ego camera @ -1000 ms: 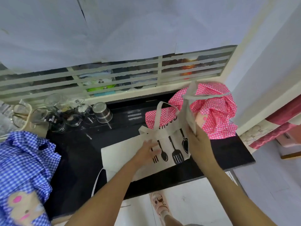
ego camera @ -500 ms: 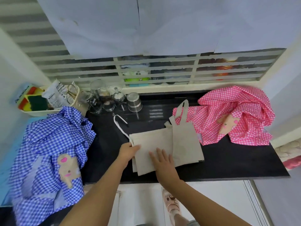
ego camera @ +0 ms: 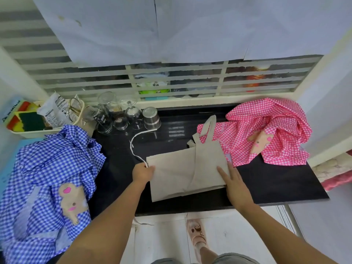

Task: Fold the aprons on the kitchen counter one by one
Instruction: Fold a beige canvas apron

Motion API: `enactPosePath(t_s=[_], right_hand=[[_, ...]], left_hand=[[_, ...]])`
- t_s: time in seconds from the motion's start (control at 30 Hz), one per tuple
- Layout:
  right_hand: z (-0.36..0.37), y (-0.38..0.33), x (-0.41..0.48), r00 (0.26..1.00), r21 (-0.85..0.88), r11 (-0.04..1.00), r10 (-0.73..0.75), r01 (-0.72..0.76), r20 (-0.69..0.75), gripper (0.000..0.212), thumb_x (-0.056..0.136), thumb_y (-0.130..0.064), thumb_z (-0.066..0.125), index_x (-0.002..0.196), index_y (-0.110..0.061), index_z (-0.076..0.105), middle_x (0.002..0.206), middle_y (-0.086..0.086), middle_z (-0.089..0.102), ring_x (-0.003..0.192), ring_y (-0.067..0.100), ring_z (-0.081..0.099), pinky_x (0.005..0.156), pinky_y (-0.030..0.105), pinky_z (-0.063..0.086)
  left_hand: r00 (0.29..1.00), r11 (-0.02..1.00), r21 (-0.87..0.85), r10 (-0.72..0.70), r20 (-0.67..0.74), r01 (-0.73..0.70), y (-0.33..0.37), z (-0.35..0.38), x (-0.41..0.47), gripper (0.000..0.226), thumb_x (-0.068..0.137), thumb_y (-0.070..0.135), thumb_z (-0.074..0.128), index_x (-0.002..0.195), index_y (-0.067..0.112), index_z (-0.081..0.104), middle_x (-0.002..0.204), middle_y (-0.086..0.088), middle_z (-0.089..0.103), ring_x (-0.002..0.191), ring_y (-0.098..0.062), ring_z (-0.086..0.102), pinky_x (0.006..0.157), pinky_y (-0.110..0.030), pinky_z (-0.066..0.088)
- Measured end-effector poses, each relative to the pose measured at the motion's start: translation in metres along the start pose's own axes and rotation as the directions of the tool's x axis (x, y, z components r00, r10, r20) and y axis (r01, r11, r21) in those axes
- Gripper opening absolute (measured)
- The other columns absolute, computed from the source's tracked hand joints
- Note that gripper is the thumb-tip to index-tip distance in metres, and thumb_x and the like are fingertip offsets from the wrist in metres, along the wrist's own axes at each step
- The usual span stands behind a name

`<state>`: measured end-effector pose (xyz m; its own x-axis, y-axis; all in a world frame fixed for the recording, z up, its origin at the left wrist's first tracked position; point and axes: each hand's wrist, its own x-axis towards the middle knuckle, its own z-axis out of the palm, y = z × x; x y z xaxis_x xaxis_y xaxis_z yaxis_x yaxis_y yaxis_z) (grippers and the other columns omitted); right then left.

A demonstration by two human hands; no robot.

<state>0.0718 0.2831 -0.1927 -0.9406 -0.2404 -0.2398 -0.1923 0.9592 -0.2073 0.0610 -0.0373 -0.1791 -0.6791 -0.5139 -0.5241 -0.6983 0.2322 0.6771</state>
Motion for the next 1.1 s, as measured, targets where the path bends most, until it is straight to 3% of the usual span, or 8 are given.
enactPosePath(t_s=[0.3, 0.43, 0.57, 0.7, 0.8, 0.87, 0.97, 1.1], right_hand=[[0.002, 0.008, -0.002, 0.998, 0.038, 0.998, -0.051, 0.05, 0.036, 0.083, 0.09, 0.005, 0.048, 0.151, -0.034, 0.007, 0.16, 0.002, -0.011, 0.148, 0.023, 0.002, 0.094, 0.017, 0.045], [-0.003, 0.005, 0.009, 1.0, 0.195, 0.981, 0.024, -0.026, 0.011, 0.055, 0.089, 0.005, 0.051, 0.139, -0.017, 0.048, 0.155, 0.004, 0.028, 0.141, 0.022, 0.03, 0.112, 0.02, 0.022], [-0.017, 0.002, 0.023, 0.971, 0.491, 0.854, 0.23, -0.17, -0.064, 0.029, 0.094, -0.002, 0.05, 0.121, -0.005, 0.061, 0.125, 0.01, 0.058, 0.113, 0.022, 0.055, 0.093, 0.021, 0.037], [-0.025, 0.0, 0.042, 0.892, 0.708, 0.606, 0.446, -0.363, 0.076, 0.023, 0.095, -0.018, 0.054, 0.114, -0.004, 0.056, 0.102, 0.008, 0.06, 0.094, 0.023, 0.054, 0.069, 0.026, 0.038], [-0.025, -0.001, 0.058, 0.848, 0.727, 0.517, 0.503, -0.452, 0.17, 0.039, 0.09, -0.03, 0.064, 0.116, -0.003, 0.056, 0.109, 0.01, 0.06, 0.098, 0.024, 0.055, 0.074, 0.028, 0.039], [-0.022, -0.004, 0.066, 0.848, 0.691, 0.562, 0.511, -0.455, 0.142, 0.041, 0.085, -0.034, 0.069, 0.108, -0.002, 0.058, 0.102, 0.01, 0.061, 0.101, 0.029, 0.058, 0.079, 0.032, 0.041], [-0.021, -0.012, 0.072, 0.869, 0.548, 0.717, 0.494, -0.431, 0.038, 0.034, 0.077, -0.035, 0.077, 0.081, -0.008, 0.058, 0.087, 0.009, 0.06, 0.091, 0.03, 0.059, 0.08, 0.038, 0.048], [-0.029, -0.018, 0.076, 0.896, 0.503, 0.745, 0.408, -0.439, 0.179, 0.04, 0.079, -0.029, 0.077, 0.062, -0.012, 0.045, 0.067, 0.002, 0.05, 0.07, 0.02, 0.053, 0.07, 0.03, 0.043]], left_hand=[[0.989, 0.973, -0.204, -0.125, -0.082, 0.106, -0.003, -0.004, 0.007, 0.017, 0.092, -0.002, 0.051, 0.095, 0.002, 0.067, 0.088, -0.015, 0.066, 0.073, -0.027, 0.063, 0.069, -0.04, 0.057], [0.975, 0.952, -0.29, -0.15, -0.163, 0.098, -0.002, -0.014, 0.005, 0.017, 0.096, 0.004, 0.049, 0.11, -0.001, 0.058, 0.084, -0.01, 0.061, 0.068, -0.018, 0.059, 0.065, -0.03, 0.053], [0.93, 0.936, -0.351, -0.103, -0.352, -0.029, -0.005, -0.039, 0.008, 0.05, 0.094, 0.001, 0.05, 0.142, 0.006, 0.036, 0.129, -0.018, 0.052, 0.112, -0.029, 0.058, 0.096, -0.038, 0.048], [0.887, 0.99, -0.041, 0.105, -0.449, -0.138, 0.0, -0.049, -0.001, 0.076, 0.092, 0.004, 0.055, 0.152, 0.004, 0.009, 0.158, -0.019, 0.011, 0.146, -0.032, 0.012, 0.117, -0.04, 0.017], [0.843, 0.893, 0.199, 0.447, -0.299, -0.403, -0.001, -0.028, -0.023, 0.068, 0.089, 0.005, 0.059, 0.148, 0.003, 0.025, 0.155, -0.019, 0.021, 0.144, -0.031, 0.018, 0.116, -0.038, 0.017], [0.806, 0.761, 0.319, 0.592, 0.017, -0.565, -0.009, -0.003, -0.044, 0.068, 0.09, 0.017, 0.059, 0.148, 0.005, 0.027, 0.155, -0.016, 0.024, 0.144, -0.03, 0.019, 0.116, -0.032, 0.011], [0.733, 0.47, 0.566, 0.497, 0.464, -0.677, -0.028, 0.028, -0.066, 0.083, 0.093, 0.053, 0.041, 0.153, 0.017, -0.004, 0.16, -0.006, -0.011, 0.147, -0.027, -0.009, 0.117, -0.04, -0.003], [0.728, 0.273, 0.684, 0.389, 0.564, -0.676, -0.062, 0.03, -0.063, 0.085, 0.074, 0.074, -0.003, 0.139, 0.031, -0.038, 0.148, -0.003, -0.037, 0.137, -0.026, -0.032, 0.11, -0.048, -0.016]])
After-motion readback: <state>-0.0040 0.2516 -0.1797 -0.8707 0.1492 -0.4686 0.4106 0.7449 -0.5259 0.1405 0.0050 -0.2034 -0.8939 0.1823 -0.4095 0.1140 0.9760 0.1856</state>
